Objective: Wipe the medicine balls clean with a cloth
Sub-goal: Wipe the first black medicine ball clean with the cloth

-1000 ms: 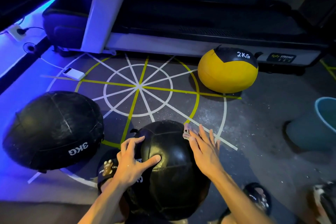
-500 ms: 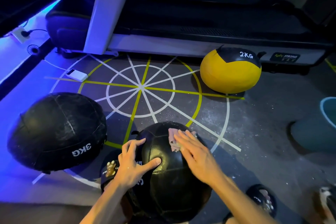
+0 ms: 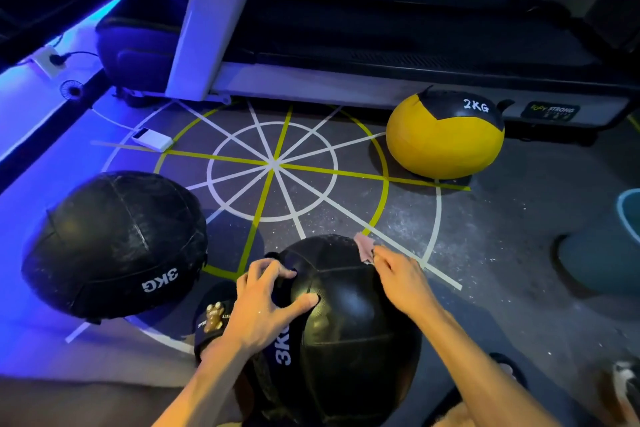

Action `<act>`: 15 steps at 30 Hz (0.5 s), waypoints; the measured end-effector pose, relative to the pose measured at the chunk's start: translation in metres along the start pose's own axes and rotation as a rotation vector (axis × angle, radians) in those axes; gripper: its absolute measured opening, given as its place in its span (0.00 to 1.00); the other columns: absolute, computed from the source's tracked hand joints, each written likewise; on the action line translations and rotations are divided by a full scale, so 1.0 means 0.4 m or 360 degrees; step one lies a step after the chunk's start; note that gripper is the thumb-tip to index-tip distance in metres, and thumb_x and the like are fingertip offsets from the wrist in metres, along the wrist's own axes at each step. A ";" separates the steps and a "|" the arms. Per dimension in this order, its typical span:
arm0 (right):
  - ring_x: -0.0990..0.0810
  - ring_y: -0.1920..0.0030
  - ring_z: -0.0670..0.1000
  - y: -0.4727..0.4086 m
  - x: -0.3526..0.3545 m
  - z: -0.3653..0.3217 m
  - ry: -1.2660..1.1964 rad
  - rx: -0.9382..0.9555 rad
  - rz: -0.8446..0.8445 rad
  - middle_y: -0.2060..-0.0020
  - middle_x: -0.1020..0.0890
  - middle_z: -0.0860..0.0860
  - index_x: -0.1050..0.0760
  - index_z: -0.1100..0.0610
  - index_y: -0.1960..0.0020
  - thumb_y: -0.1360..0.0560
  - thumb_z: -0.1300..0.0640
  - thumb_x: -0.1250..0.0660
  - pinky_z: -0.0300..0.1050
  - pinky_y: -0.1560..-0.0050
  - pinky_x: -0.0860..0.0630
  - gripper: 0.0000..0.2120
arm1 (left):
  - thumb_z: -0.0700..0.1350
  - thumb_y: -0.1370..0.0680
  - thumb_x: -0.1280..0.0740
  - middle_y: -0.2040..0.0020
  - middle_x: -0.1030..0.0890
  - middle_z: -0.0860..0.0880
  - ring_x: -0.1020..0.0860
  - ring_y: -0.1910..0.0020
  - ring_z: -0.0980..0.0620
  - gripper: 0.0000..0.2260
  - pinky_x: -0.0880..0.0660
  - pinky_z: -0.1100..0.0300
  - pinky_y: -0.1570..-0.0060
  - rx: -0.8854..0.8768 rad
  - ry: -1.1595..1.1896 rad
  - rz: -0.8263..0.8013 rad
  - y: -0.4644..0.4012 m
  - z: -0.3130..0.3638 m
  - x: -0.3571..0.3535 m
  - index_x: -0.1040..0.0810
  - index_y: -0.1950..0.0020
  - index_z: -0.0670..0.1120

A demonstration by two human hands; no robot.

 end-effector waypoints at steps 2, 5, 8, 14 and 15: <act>0.26 0.31 0.43 0.023 -0.023 -0.032 -0.0016 0.0230 -0.0041 0.28 0.28 0.41 0.23 0.51 0.31 0.13 0.56 0.46 0.47 0.31 0.30 0.17 | 0.79 0.38 0.33 0.35 0.37 0.68 0.37 0.32 0.53 0.30 0.39 0.56 0.37 -0.0066 0.0030 -0.0044 -0.004 0.010 -0.006 0.28 0.46 0.61; 0.44 0.22 0.39 0.040 -0.053 -0.062 0.0088 0.0584 -0.0170 0.24 0.39 0.37 0.33 0.48 0.22 0.13 0.55 0.47 0.42 0.21 0.48 0.20 | 0.78 0.34 0.33 0.21 0.40 0.59 0.46 0.20 0.54 0.35 0.42 0.52 0.25 -0.0140 -0.0046 -0.0193 -0.016 0.004 -0.014 0.33 0.31 0.67; 0.23 0.31 0.52 -0.002 -0.026 0.008 0.0143 0.0368 -0.0097 0.26 0.27 0.47 0.23 0.54 0.31 0.13 0.57 0.45 0.45 0.33 0.27 0.16 | 0.81 0.33 0.41 0.17 0.55 0.62 0.59 0.18 0.55 0.48 0.55 0.49 0.19 -0.0087 -0.0135 -0.0453 -0.015 0.004 -0.025 0.51 0.18 0.65; 0.34 0.25 0.44 0.023 -0.056 -0.045 0.0031 0.0530 -0.0013 0.24 0.32 0.42 0.24 0.52 0.28 0.15 0.61 0.43 0.44 0.23 0.37 0.18 | 0.82 0.36 0.38 0.19 0.52 0.67 0.56 0.18 0.57 0.48 0.50 0.50 0.20 -0.0040 -0.0062 -0.0442 -0.013 -0.021 -0.013 0.46 0.20 0.67; 0.37 0.23 0.43 0.025 -0.072 -0.055 0.0056 0.0662 -0.0077 0.24 0.33 0.42 0.27 0.50 0.26 0.15 0.62 0.43 0.44 0.22 0.41 0.20 | 0.81 0.35 0.35 0.19 0.50 0.66 0.53 0.18 0.58 0.47 0.48 0.51 0.20 -0.0047 -0.0060 -0.0429 -0.013 -0.028 -0.005 0.44 0.20 0.66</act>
Point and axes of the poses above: each hand's wrist, its own y-axis away from the middle knuckle, its own x-axis out of the back of the hand, z = x × y, the point moved 4 cm from there along -y, towards the middle knuckle
